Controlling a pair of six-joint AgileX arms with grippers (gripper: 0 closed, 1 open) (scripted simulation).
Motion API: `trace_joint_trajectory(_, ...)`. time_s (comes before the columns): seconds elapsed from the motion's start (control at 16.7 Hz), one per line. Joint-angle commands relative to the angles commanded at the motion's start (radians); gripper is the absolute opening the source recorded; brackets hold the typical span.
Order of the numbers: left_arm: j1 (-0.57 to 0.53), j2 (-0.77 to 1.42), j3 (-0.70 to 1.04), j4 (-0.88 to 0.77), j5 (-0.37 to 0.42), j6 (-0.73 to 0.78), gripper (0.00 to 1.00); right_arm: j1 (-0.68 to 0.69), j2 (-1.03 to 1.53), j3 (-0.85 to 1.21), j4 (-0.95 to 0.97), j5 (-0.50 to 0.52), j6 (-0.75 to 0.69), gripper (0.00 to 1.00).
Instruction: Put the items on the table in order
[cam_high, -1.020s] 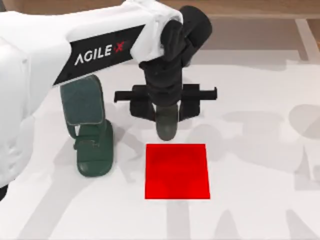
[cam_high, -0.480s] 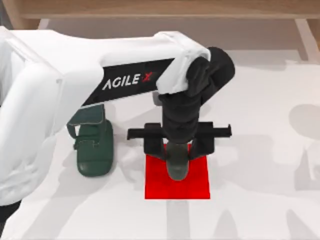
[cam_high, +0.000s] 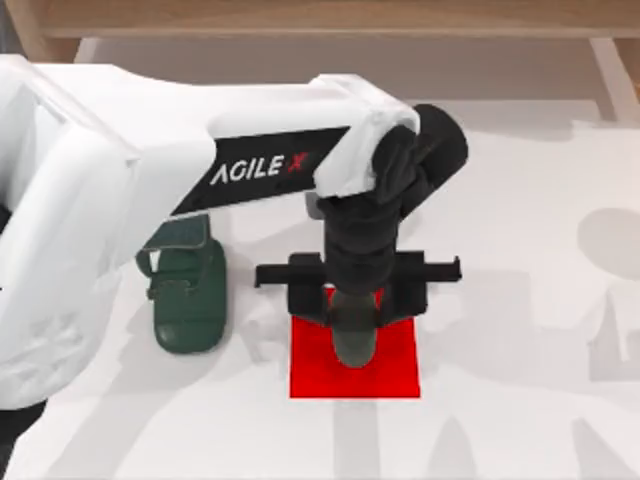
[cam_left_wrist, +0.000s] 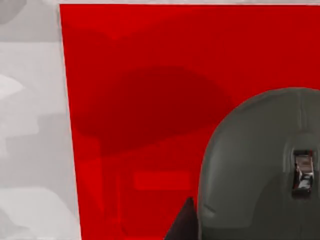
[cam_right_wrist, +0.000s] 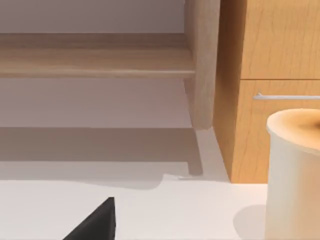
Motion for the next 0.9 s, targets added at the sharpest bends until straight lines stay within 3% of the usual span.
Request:
trace_joint_trajectory(0.78,0.0,0.0,0.0,0.0,0.0,0.0,0.98,0.0,0.0,0.0,0.0,0.0,0.0,1.0)
trace_joint_trajectory(0.9,0.0,0.0,0.0,0.0,0.0,0.0,1.0,0.0,0.0,0.0,0.0,0.0,0.0,1.0)
